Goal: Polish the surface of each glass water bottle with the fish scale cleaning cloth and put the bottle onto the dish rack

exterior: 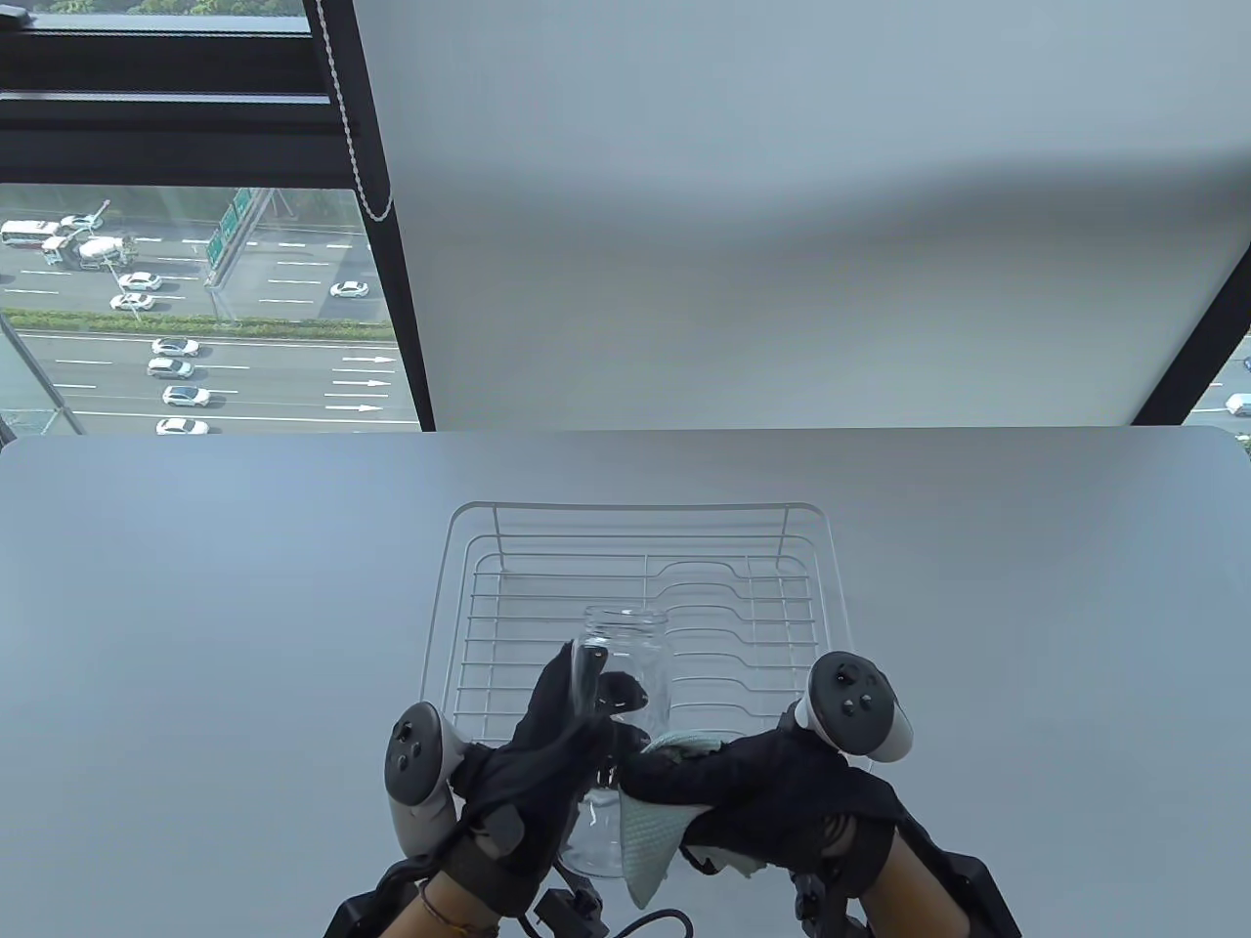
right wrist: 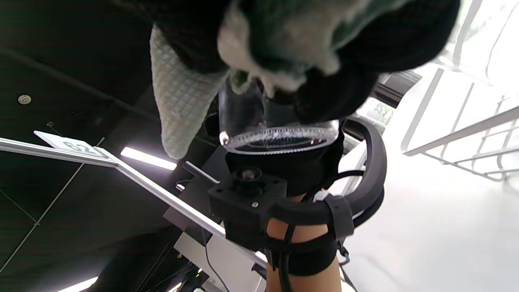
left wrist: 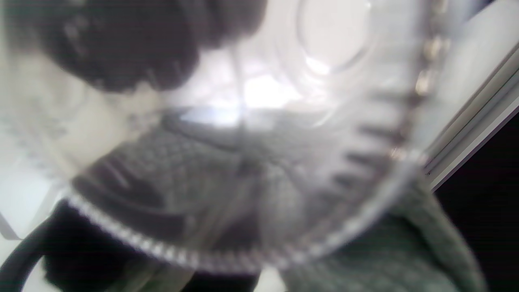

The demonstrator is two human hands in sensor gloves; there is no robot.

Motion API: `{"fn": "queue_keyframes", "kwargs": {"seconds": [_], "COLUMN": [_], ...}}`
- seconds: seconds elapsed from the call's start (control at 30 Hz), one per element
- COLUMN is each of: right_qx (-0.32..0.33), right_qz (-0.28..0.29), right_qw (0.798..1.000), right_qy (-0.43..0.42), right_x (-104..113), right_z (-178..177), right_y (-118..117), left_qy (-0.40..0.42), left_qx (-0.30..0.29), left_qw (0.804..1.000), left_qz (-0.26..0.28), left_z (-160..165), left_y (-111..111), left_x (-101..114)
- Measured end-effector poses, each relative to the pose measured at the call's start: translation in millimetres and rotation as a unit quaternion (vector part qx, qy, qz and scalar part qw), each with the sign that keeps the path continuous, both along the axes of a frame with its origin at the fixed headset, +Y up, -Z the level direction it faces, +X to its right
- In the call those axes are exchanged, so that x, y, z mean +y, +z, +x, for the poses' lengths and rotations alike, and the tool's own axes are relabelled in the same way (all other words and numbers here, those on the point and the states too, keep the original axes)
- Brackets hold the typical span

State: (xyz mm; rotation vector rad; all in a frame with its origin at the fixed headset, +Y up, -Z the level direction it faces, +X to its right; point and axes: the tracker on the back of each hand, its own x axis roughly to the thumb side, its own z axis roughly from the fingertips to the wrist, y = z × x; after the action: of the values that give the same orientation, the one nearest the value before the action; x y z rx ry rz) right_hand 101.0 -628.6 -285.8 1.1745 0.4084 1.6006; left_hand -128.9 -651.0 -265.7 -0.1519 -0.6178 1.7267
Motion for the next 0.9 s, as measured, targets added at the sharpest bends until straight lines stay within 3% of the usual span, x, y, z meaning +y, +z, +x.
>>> {"fn": "queue_keyframes", "kwargs": {"seconds": [0.03, 0.07, 0.13, 0.2, 0.3, 0.37, 0.47, 0.53, 0.6, 0.67, 0.77, 0.83, 0.9], "right_qx": [-0.043, -0.126, -0.254, -0.202, -0.027, 0.034, -0.009, -0.157, -0.228, -0.166, 0.005, 0.019, -0.036], "right_qz": [0.007, 0.029, 0.071, 0.069, 0.007, -0.02, 0.004, 0.048, 0.069, 0.064, -0.005, -0.015, 0.001], "right_qw": [0.999, 0.991, 0.962, 0.976, 1.0, 0.999, 1.0, 0.986, 0.969, 0.984, 1.0, 1.0, 0.999], "right_qy": [-0.014, -0.041, -0.068, -0.043, 0.009, 0.037, 0.017, -0.035, -0.057, -0.032, 0.029, 0.017, -0.007], "right_x": [1.7, 2.7, 2.4, 3.0, 2.0, 0.0, 2.6, 5.6, 4.8, 5.1, 3.6, 4.0, 6.0], "right_z": [5.5, 12.4, 17.9, 16.2, 3.3, -1.5, 3.0, 13.3, 14.0, 9.7, -0.5, 2.2, 10.0], "right_y": [-0.2, 0.8, 3.2, 2.9, 3.4, 3.3, 0.5, 2.5, 5.3, 6.5, 6.3, 3.9, 1.1], "left_qy": [-0.007, -0.014, -0.017, -0.005, 0.001, -0.008, -0.003, -0.013, -0.013, 0.0, -0.005, -0.014, -0.009], "left_qx": [-0.002, -0.007, -0.02, -0.014, -0.006, -0.003, 0.001, -0.007, -0.02, -0.01, -0.001, -0.009, -0.006], "left_qw": [1.0, 1.0, 1.0, 1.0, 1.0, 1.0, 1.0, 1.0, 1.0, 1.0, 1.0, 1.0, 1.0], "left_qz": [-0.001, 0.002, -0.001, -0.004, -0.005, -0.001, -0.004, 0.004, 0.0, -0.001, 0.007, 0.009, 0.009], "left_z": [0.7, 1.9, 6.6, 7.2, 2.0, 0.0, 1.3, 2.0, 4.9, 2.7, -1.0, 1.5, 3.9], "left_y": [-0.2, -0.2, 0.4, 0.3, -2.3, -2.4, -0.9, -1.9, -0.5, -0.9, -1.0, 1.2, 2.0], "left_x": [-0.1, -1.0, -2.6, -4.2, -3.2, -2.2, -2.8, -3.4, -4.2, -3.5, -1.6, -1.9, -1.5]}}
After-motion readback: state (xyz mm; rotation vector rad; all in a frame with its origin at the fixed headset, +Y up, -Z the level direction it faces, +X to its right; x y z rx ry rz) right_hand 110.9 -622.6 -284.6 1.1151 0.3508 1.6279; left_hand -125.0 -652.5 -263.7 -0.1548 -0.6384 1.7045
